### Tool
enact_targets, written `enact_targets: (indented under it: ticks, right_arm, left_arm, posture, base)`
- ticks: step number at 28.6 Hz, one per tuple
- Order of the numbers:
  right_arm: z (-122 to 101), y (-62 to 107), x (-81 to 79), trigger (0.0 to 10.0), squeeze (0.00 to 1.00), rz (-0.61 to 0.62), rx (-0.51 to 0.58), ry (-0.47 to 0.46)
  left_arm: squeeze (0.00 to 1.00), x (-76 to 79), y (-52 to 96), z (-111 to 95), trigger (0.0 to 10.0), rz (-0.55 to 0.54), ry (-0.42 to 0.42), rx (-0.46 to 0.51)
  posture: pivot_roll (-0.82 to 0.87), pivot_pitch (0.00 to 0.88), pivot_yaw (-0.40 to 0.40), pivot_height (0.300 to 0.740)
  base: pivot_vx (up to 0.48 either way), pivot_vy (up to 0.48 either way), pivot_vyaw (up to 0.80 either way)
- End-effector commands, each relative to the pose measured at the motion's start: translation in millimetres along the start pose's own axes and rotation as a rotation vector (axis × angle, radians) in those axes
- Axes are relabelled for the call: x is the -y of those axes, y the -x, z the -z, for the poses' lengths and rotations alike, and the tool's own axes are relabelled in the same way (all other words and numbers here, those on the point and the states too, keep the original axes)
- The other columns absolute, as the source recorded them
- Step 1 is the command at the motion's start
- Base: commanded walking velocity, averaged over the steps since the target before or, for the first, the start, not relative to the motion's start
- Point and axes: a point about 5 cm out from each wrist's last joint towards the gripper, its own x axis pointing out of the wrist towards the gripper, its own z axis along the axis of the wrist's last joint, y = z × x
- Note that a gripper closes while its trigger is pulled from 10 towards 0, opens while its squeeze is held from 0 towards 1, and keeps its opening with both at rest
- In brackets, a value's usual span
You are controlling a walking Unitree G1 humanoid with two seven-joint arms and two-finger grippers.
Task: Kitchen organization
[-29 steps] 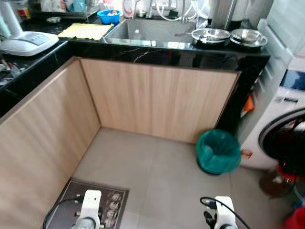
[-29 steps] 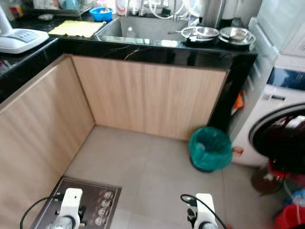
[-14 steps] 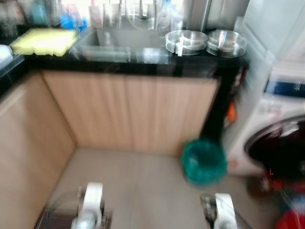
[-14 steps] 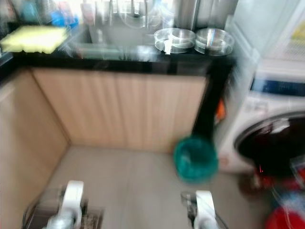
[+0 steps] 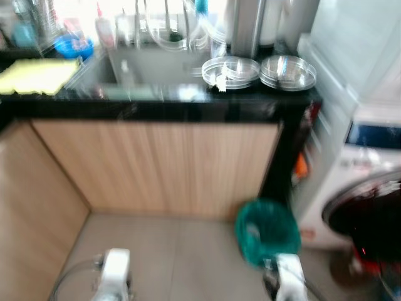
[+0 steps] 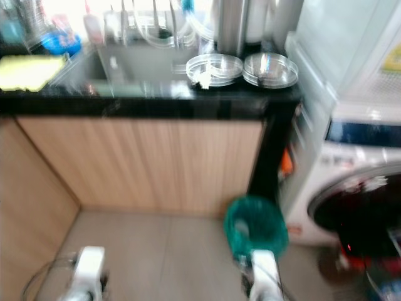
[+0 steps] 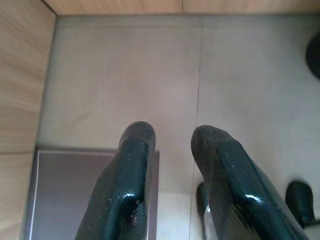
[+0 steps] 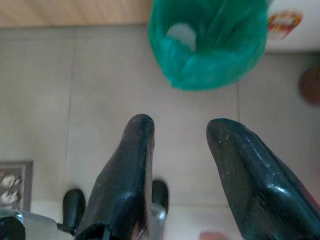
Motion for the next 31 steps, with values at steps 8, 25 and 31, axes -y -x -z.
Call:
enact_targets:
  ticks: [8, 25, 31]
  right_arm:
    - [-3.6, -2.4, -12.5, 10.0, 0.0, -0.031, 0.006, 0.006]
    - [-3.1, -2.3, -11.4, 10.0, 0.0, -0.033, -0.002, 0.02]
    - [-3.2, -2.3, -11.6, 10.0, 0.0, -0.034, -0.001, 0.017]
  left_arm:
    - [0.0, -11.0, -0.3, -2.0, 10.0, -0.025, -0.009, 0.0]
    - [0.0, -9.1, -0.2, -1.3, 10.0, -0.02, -0.014, -0.001]
    - [0.0, -10.5, 0.0, -1.3, 10.0, -0.026, -0.02, 0.003]
  posture:
    - [-0.01, 0.0, 0.004, 0.74]
    - [-0.01, 0.0, 0.0, 0.74]
    - [-0.01, 0.0, 0.001, 0.74]
  base:
    - [0.392, 0.0, 0.0]
    - [0.394, 0.0, 0.0]
    - [0.11, 0.0, 0.0]
